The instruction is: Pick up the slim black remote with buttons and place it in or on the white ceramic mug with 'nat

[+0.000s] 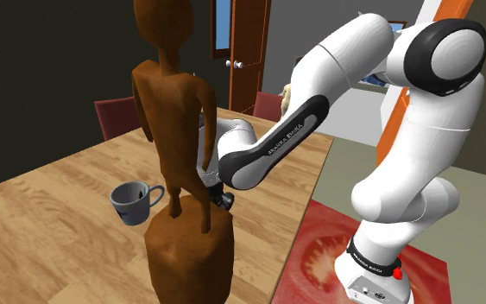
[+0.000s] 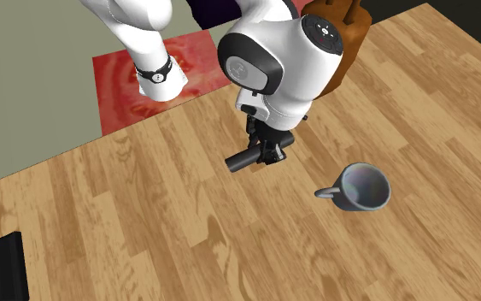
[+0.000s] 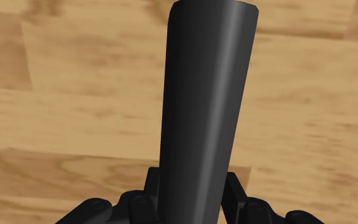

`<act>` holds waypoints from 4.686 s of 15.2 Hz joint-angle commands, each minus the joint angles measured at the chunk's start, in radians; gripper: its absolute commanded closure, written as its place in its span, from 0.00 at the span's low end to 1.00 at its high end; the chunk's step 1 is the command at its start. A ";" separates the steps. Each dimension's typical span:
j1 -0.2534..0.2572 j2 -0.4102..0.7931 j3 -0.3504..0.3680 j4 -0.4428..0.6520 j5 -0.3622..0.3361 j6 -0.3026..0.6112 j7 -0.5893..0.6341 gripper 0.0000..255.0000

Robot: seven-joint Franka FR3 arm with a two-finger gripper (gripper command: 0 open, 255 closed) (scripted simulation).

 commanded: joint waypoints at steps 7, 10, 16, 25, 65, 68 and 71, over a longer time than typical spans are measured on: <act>-0.073 -0.120 0.068 0.000 0.153 -0.022 -0.117 1.00; -0.064 -0.234 0.049 0.010 0.290 -0.043 -0.225 1.00; 0.027 -0.341 -0.060 0.044 0.404 -0.117 -0.325 1.00; 0.093 -0.431 -0.160 0.113 0.478 -0.239 -0.404 1.00; 0.776 0.698 -0.342 1.170 -0.383 -0.698 0.063 1.00; 0.776 0.698 -0.341 1.170 -0.383 -0.698 0.063 1.00; 0.776 0.698 -0.341 1.170 -0.384 -0.698 0.063 1.00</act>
